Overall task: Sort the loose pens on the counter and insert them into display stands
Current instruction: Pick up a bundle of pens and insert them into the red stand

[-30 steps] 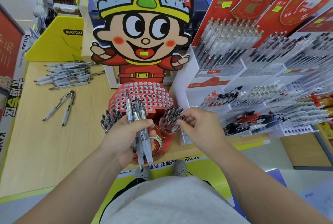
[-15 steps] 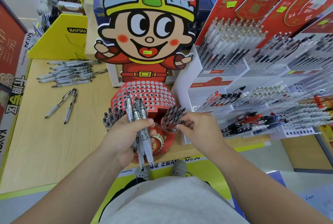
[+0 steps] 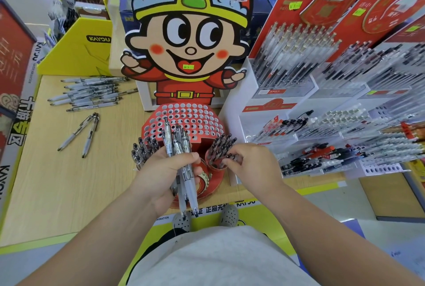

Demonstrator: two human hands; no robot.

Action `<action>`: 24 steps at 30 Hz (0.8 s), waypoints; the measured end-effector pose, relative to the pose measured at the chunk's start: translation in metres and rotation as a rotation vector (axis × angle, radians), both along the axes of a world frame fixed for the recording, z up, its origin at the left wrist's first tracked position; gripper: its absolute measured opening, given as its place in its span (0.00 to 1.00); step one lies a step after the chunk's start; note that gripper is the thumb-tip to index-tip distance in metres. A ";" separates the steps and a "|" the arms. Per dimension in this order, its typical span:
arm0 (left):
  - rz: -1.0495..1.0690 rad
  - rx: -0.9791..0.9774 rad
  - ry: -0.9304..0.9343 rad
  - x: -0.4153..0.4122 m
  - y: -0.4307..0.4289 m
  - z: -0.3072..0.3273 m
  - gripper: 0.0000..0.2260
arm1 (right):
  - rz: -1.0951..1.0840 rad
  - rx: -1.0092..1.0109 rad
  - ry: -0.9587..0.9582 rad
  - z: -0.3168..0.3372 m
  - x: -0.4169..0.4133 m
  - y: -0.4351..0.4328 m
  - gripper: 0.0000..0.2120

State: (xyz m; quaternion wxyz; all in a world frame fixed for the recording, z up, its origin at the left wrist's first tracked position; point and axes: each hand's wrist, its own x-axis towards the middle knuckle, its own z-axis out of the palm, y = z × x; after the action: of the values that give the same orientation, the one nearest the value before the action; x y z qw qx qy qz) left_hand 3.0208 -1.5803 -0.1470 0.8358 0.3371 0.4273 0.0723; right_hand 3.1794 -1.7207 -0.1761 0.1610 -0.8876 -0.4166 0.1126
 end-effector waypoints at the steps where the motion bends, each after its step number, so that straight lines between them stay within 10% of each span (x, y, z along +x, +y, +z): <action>1: -0.002 -0.001 -0.002 0.000 0.000 0.000 0.09 | 0.001 -0.006 -0.006 0.000 0.000 0.000 0.08; 8: -0.075 0.032 -0.020 0.000 -0.003 0.005 0.12 | -0.003 -0.013 0.162 0.025 -0.002 0.003 0.15; 16: -0.326 0.123 -0.119 0.010 -0.008 0.026 0.07 | -0.243 0.359 0.883 0.074 -0.017 0.021 0.04; 24: -0.452 0.173 -0.133 0.016 -0.010 0.032 0.11 | -0.337 0.385 0.968 0.074 -0.017 0.018 0.10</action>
State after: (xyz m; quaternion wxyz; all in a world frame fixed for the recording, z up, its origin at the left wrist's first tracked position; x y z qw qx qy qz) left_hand 3.0365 -1.5900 -0.1151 0.8250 0.4891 0.2771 -0.0581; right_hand 3.1625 -1.7028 -0.1018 0.5094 -0.7436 -0.1602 0.4025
